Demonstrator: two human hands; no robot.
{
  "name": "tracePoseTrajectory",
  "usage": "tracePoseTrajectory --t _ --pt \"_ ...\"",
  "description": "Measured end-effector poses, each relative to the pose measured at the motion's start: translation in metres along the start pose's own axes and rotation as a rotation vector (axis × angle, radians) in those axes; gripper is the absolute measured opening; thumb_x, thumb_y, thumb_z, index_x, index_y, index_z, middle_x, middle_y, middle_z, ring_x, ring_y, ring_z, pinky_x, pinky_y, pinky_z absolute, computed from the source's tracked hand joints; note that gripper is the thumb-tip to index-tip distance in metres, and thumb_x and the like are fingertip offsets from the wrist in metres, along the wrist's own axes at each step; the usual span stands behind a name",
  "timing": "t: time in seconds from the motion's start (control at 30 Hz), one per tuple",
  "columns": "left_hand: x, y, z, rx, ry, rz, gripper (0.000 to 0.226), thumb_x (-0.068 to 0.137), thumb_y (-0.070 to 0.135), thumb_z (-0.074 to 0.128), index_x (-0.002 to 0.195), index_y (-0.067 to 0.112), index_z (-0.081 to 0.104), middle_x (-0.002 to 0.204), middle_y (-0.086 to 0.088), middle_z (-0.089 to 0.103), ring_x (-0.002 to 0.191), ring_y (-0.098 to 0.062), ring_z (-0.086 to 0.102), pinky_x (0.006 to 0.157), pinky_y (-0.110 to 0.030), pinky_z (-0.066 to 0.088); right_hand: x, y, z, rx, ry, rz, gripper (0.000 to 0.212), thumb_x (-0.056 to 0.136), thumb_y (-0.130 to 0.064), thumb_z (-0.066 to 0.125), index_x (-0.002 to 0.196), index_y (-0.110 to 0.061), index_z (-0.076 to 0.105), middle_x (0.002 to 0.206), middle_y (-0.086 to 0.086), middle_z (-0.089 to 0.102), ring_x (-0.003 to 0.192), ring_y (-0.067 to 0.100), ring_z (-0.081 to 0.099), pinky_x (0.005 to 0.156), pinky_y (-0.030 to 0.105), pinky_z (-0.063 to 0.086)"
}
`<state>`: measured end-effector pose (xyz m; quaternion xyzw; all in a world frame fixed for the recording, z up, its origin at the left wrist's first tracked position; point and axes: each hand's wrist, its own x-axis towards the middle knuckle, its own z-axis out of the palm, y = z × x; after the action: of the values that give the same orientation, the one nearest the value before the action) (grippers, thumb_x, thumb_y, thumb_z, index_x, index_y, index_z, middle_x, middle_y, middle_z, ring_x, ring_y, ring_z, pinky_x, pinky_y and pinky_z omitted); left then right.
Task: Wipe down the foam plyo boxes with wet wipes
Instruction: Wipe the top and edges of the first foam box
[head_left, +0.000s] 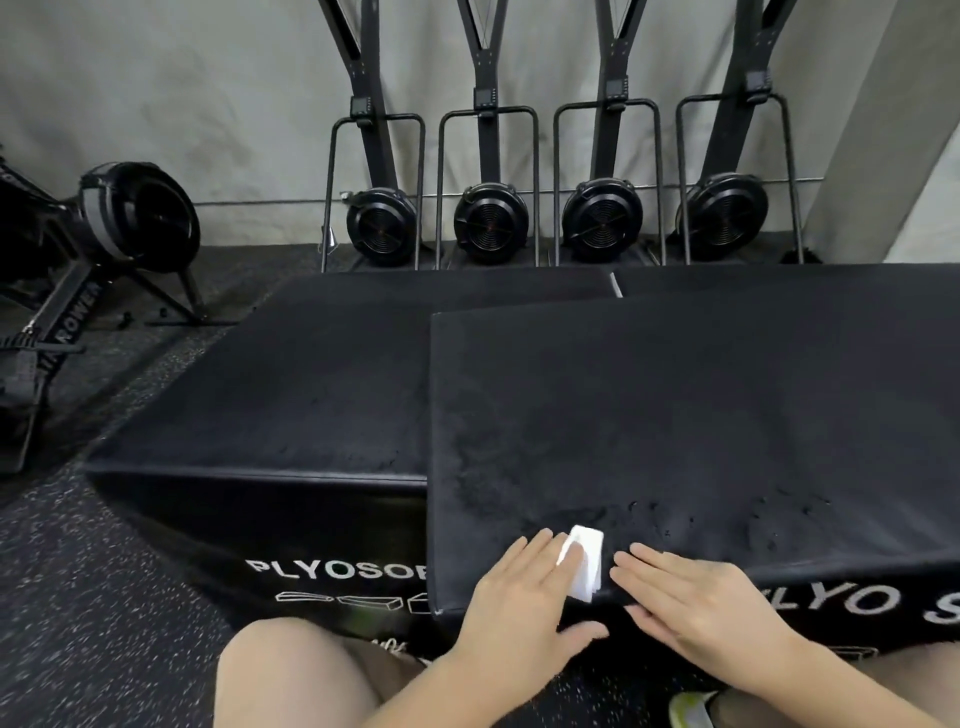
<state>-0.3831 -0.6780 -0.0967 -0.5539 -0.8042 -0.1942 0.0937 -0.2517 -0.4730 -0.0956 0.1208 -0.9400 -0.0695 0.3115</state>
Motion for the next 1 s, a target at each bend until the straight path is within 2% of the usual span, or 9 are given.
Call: tracePoseTrajectory --t 0.07,0.17,0.27,0.4,0.5,0.6,0.77,0.87,1.0 --pt "-0.005 -0.006 -0.011 -0.236 0.04 -0.144 0.064 0.095 0.071 0.044 0.134 0.024 0.062 0.136 0.014 0.061 0.132 -0.003 0.048 0.114 -0.026 0.039 0.004 -0.009 0.0 0.052 -0.026 0.108 0.037 0.092 -0.046 0.059 0.097 -0.016 0.08 0.106 -0.004 0.076 0.1 0.015 0.073 0.067 0.029 0.061" --pt "0.0 -0.025 -0.03 -0.452 0.144 -0.32 0.026 0.1 0.028 0.057 0.12 0.027 0.072 0.112 0.013 0.07 0.111 0.002 0.056 0.099 -0.026 0.048 0.029 -0.025 -0.011 0.175 0.028 0.325 0.035 0.086 -0.05 0.063 0.095 -0.021 0.08 0.102 -0.011 0.076 0.099 0.007 0.072 0.075 0.024 0.059" --pt "0.007 -0.049 -0.043 -0.555 0.109 -0.484 0.037 0.092 0.012 0.067 0.123 0.033 0.072 0.118 0.02 0.068 0.094 0.009 0.06 0.095 -0.02 0.05 0.067 -0.04 -0.007 0.293 0.108 0.461 0.029 0.089 -0.04 0.058 0.101 -0.022 0.079 0.106 -0.015 0.074 0.104 0.001 0.067 0.09 0.016 0.05" --pt "0.003 -0.065 -0.04 -0.598 0.108 -0.515 0.055 0.085 0.017 0.076 0.134 0.039 0.063 0.119 0.02 0.064 0.102 0.003 0.06 0.089 -0.013 0.048 0.107 -0.059 0.023 0.403 0.034 0.386 0.03 0.091 -0.034 0.054 0.107 -0.021 0.076 0.114 -0.009 0.072 0.111 0.002 0.056 0.105 0.007 0.031" --pt "-0.004 -0.078 -0.034 -0.523 0.306 -0.626 0.044 0.089 0.021 0.073 0.129 0.039 0.066 0.114 0.02 0.064 0.109 0.002 0.058 0.09 -0.011 0.045 0.118 -0.065 0.047 0.45 -0.101 0.279 0.035 0.092 -0.041 0.052 0.115 -0.025 0.073 0.119 -0.013 0.069 0.11 0.005 0.059 0.097 0.016 0.047" --pt "-0.011 -0.09 -0.03 -0.602 0.42 -0.864 0.023 0.096 0.025 0.063 0.118 0.031 0.067 0.105 0.016 0.067 0.094 -0.001 0.062 0.082 -0.018 0.047 0.121 -0.067 0.052 0.41 -0.133 0.217 0.027 0.091 -0.041 0.054 0.098 -0.025 0.075 0.109 -0.016 0.07 0.103 0.005 0.058 0.085 0.027 0.055" --pt "-0.016 -0.1 -0.015 -1.196 0.12 -1.177 0.049 0.102 0.057 0.042 0.1 0.021 0.075 0.094 0.001 0.077 0.093 -0.018 0.072 0.091 -0.035 0.055 0.109 -0.083 0.053 0.443 -0.13 0.127 0.032 0.098 -0.036 0.049 0.099 -0.022 0.078 0.108 -0.017 0.071 0.108 0.006 0.059 0.09 0.023 0.053" --pt "-0.021 -0.099 -0.017 -1.419 0.098 -1.211 0.046 0.106 0.045 0.04 0.093 0.021 0.076 0.079 -0.004 0.076 0.067 -0.016 0.069 0.061 -0.027 0.053 0.111 -0.097 0.061 0.545 -0.203 0.032 0.032 0.101 -0.035 0.048 0.107 -0.021 0.077 0.116 -0.015 0.07 0.113 0.008 0.061 0.092 0.024 0.053" --pt "-0.032 -0.106 -0.013 -1.488 -0.026 -1.186 0.063 0.104 0.057 0.034 0.078 0.022 0.08 0.075 -0.004 0.071 0.064 -0.015 0.063 0.059 -0.027 0.049 0.123 -0.092 0.072 0.561 -0.221 0.12 0.031 0.099 -0.036 0.053 0.111 -0.022 0.077 0.118 -0.014 0.07 0.117 0.006 0.059 0.096 0.025 0.051"
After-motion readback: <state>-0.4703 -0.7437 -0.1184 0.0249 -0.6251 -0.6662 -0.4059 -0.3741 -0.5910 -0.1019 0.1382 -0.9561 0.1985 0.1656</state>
